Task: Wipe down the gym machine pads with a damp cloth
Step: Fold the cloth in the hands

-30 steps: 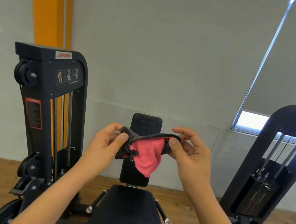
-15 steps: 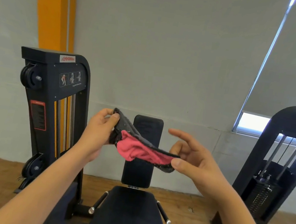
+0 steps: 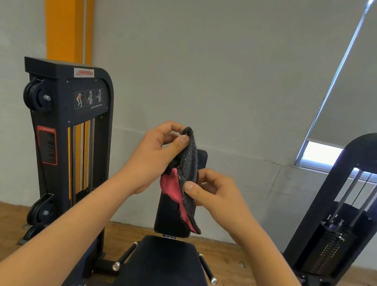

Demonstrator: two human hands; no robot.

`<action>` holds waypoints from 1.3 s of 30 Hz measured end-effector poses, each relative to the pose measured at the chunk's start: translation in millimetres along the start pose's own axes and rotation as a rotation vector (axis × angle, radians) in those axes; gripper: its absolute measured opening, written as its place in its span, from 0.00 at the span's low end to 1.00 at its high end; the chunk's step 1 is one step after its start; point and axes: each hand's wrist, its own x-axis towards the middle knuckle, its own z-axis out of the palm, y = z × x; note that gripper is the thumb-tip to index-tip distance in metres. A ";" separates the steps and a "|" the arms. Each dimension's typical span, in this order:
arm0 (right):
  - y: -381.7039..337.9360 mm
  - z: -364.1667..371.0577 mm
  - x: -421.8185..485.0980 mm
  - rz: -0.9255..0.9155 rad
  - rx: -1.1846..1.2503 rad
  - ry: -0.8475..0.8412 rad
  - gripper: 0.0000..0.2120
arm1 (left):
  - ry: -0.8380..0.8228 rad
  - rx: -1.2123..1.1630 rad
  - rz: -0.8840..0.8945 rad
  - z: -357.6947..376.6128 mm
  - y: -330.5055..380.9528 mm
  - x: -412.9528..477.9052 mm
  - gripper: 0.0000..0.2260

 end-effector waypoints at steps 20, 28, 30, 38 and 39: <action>-6.5 1.8 -7.5 -0.184 -0.016 0.280 0.21 | -0.049 0.000 -0.158 5.4 -7.4 -45.4 0.25; -2.4 -10.2 -14.5 -0.003 0.139 0.086 0.26 | -0.160 0.092 -0.091 -3.0 -11.0 -47.0 0.22; -3.2 -13.3 -17.6 -0.026 0.138 0.054 0.25 | -0.174 0.107 -0.086 -3.2 -11.5 -47.3 0.21; -5.9 -8.7 -19.9 -0.016 0.104 0.135 0.17 | -0.044 0.167 0.025 -6.7 -12.3 -45.5 0.10; -6.4 -8.7 -20.1 -0.017 0.097 0.168 0.17 | -0.027 0.170 0.039 -7.9 -11.0 -45.7 0.09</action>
